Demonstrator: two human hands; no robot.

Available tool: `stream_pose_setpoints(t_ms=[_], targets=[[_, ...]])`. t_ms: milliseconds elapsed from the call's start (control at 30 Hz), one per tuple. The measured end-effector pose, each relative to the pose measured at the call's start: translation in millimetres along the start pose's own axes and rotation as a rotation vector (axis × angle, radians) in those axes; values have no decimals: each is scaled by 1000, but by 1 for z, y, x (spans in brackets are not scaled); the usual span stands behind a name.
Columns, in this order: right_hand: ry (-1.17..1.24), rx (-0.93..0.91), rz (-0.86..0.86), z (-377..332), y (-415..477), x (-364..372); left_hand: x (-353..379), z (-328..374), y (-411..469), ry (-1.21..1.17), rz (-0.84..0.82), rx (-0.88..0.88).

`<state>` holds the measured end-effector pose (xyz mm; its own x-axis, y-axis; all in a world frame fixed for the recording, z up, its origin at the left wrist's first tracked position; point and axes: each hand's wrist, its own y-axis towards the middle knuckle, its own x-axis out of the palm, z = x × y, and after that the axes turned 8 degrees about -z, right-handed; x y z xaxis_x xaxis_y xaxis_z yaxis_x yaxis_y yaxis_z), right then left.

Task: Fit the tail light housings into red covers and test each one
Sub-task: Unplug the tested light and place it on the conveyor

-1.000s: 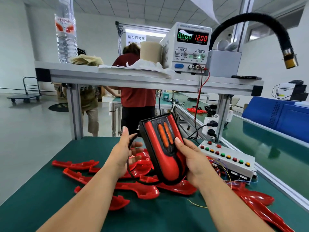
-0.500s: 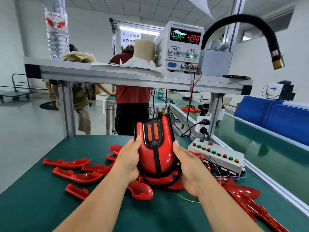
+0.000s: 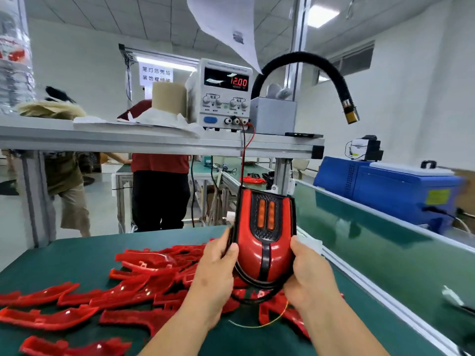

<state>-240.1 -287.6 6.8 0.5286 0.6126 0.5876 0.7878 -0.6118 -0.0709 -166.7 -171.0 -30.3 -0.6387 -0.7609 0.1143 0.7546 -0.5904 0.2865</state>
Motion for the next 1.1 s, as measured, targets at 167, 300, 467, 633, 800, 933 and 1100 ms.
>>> stream_pose_setpoints(t_ms=[167, 300, 467, 633, 800, 933, 1100], targets=[[15, -96, 101, -47, -10, -40, 61, 3, 22, -84, 18, -18], [-166, -106, 163, -87, -14, -83, 113, 1, 50, -109, -24, -102], [-228, -125, 249, -123, 1, -127, 168, -2, 78, -188, -126, -310], [-202, -119, 343, -140, 36, -161, 195, -1, 97, -270, -212, -465], [-232, -112, 364, -148, 65, -176, 203, -2, 116, -286, -231, -512], [-237, -111, 374, -153, 83, -184, 212, -7, 128, -263, -258, -541], [-216, -129, 364, -158, 109, -189, 224, -17, 150, -141, -268, -517]])
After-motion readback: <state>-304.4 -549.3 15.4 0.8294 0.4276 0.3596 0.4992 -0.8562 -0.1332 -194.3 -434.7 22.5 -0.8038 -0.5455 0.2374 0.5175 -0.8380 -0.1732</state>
